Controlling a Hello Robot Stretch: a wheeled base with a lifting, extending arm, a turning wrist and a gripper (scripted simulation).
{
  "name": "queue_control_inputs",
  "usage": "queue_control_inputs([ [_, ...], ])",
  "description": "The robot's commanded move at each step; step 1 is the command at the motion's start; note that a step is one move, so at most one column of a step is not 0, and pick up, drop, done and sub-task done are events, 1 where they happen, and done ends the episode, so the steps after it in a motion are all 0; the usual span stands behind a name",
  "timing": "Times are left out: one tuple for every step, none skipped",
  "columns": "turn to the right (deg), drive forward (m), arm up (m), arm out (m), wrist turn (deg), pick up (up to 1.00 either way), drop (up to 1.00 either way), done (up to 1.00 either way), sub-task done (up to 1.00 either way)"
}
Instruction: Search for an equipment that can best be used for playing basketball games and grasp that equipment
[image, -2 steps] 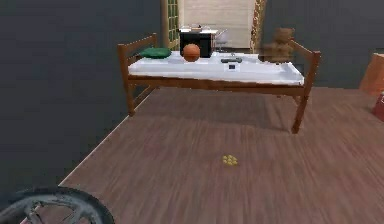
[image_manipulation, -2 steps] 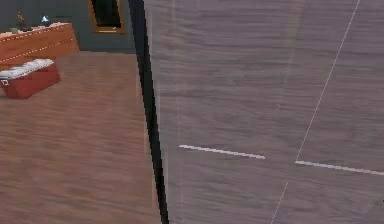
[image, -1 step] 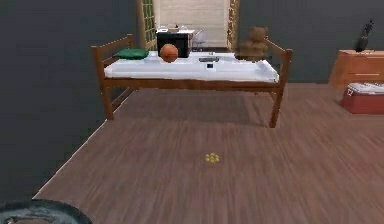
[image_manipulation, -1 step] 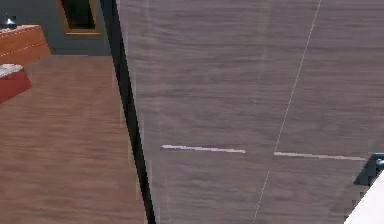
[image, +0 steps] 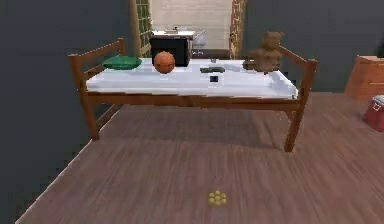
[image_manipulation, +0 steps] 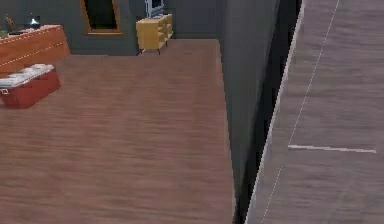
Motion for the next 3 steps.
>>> queue_control_inputs([
  [33.0, 0.00, 0.00, 0.00, 0.0, 0.00, 0.00, 0.00, 0.00],
  [0.0, 1.00, 0.00, 0.00, 0.0, 0.00, 0.00, 0.00, 0.00],
  [6.0, 0.00, 0.00, 0.00, 0.0, 0.00, 0.00, 0.00, 0.00],
])
